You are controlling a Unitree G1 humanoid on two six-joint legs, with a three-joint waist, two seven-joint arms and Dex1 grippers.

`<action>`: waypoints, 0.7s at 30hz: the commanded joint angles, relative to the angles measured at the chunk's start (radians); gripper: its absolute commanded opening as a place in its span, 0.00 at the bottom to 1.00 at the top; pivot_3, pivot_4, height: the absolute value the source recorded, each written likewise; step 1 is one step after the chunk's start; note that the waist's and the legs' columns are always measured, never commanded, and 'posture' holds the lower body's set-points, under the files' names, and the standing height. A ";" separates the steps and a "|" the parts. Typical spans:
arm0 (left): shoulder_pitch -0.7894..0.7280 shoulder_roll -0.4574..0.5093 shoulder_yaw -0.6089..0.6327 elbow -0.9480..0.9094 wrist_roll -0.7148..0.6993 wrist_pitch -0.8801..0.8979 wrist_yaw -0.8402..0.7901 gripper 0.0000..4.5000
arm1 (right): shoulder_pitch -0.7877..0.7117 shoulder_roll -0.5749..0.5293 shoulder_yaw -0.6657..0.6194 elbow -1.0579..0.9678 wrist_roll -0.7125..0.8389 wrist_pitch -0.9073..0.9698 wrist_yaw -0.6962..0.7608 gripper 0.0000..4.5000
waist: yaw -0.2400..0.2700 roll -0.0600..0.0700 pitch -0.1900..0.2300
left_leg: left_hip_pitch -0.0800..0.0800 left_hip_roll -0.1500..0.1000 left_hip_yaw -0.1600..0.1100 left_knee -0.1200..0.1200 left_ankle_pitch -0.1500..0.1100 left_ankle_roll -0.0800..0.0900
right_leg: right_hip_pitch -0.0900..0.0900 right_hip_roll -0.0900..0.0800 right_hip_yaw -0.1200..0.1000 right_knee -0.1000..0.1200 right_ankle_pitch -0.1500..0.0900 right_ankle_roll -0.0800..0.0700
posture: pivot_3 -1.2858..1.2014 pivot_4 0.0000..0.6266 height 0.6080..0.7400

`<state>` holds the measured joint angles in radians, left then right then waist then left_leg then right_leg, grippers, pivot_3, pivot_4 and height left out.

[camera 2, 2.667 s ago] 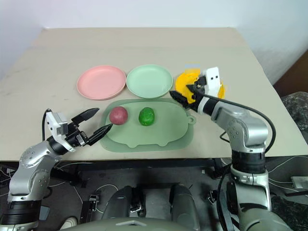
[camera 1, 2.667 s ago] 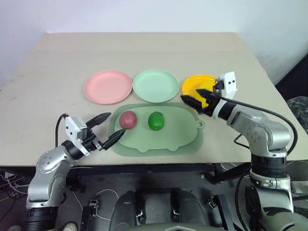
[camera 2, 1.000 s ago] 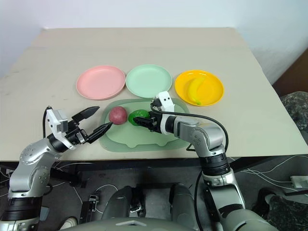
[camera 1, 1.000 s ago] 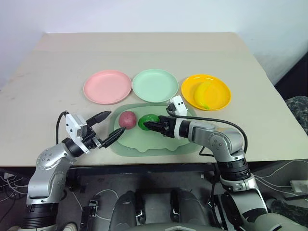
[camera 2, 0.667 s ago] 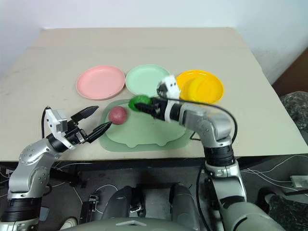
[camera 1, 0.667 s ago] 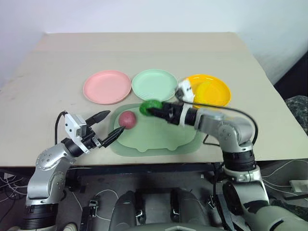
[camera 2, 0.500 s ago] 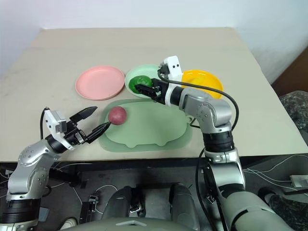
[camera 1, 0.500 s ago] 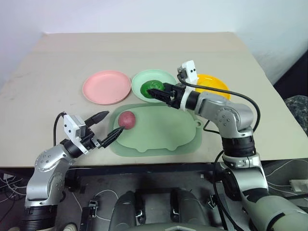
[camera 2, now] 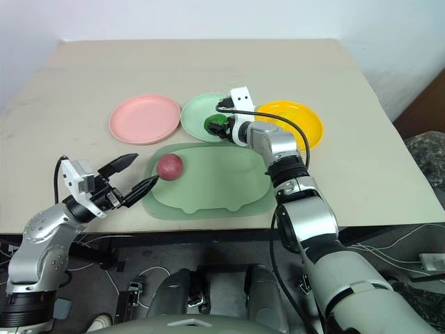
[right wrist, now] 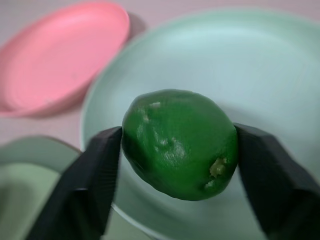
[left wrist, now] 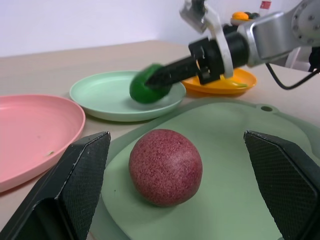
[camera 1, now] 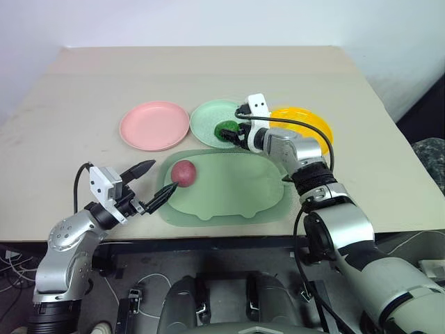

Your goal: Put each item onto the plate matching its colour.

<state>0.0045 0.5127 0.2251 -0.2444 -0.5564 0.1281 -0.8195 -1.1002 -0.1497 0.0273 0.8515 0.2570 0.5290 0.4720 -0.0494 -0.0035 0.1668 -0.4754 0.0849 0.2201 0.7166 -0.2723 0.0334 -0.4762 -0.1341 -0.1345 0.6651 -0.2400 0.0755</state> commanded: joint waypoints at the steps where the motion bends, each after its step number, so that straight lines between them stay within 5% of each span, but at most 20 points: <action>1: -0.014 0.017 0.024 -0.035 -0.004 -0.006 0.006 1.00 | -0.036 0.003 -0.016 -0.014 -0.011 -0.025 0.026 1.00 | -0.002 0.000 0.000 | 0.000 0.000 0.000 0.000 0.000 0.000 | 0.000 0.000 0.000 0.000 0.000 0.000 | 0.52 0.24 0.66; 7: -0.022 0.017 0.019 -0.017 -0.002 -0.012 0.001 1.00 | 0.013 -0.024 -0.037 -0.125 0.005 0.003 0.057 1.00 | -0.002 0.000 0.000 | 0.000 0.000 0.000 0.000 0.000 0.000 | 0.000 0.000 0.000 0.000 0.000 0.000 | 0.52 0.24 0.66; 21: -0.094 -0.043 -0.045 0.054 0.084 -0.007 0.093 1.00 | 0.463 -0.100 -0.009 -1.032 0.204 0.305 0.131 1.00 | 0.005 0.000 0.000 | 0.001 0.000 -0.004 0.000 0.000 -0.001 | 0.001 0.000 0.000 0.000 0.000 0.000 | 0.52 0.24 0.66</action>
<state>-0.0698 0.4758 0.1929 -0.1876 -0.4921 0.1271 -0.7478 -0.6535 -0.2355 0.0146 -0.0810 0.4240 0.8102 0.5966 -0.0444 -0.0037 0.1665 -0.4747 0.0850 0.2161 0.7167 -0.2725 0.0328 -0.4755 -0.1344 -0.1345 0.6652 -0.2399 0.0754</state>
